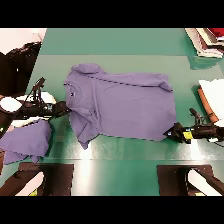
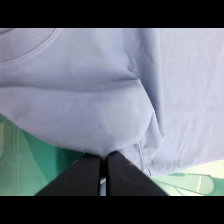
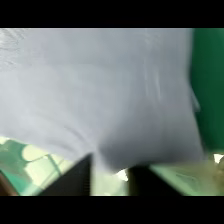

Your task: Fold the shirts.

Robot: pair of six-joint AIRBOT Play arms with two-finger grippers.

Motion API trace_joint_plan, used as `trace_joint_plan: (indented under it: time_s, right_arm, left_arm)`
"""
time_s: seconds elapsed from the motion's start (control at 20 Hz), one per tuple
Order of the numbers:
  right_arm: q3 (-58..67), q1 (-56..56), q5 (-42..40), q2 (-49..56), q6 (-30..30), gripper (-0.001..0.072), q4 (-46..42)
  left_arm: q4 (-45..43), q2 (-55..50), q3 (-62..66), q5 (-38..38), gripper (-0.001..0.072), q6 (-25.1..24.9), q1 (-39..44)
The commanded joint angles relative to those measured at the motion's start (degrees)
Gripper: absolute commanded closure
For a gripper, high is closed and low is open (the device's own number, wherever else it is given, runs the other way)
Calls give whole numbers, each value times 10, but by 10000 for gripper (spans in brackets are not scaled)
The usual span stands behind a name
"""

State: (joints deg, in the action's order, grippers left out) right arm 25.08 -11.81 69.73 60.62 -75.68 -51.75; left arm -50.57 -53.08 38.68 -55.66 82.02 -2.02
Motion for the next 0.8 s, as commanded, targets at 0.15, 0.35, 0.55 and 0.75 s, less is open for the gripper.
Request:
trace_joint_plan:
  time_s: [0.15, 0.35, 0.55, 0.75]
  right_arm:
    - [101, 57, 11, -36, 0, 693, 12]
    - [286, 41, -10, -136, -17, 693, 11]
    - [519, 4, -79, -198, -16, 693, 6]
    - [702, -74, -89, -223, 5, 693, 6]
  left_arm:
    - [-52, 36, 58, -37, 682, 8, -2]
    - [-69, 94, 249, -52, 682, 16, -14]
    - [-70, 111, 507, -31, 682, 14, -14]
    - [-76, 111, 723, 1, 682, 14, -14]
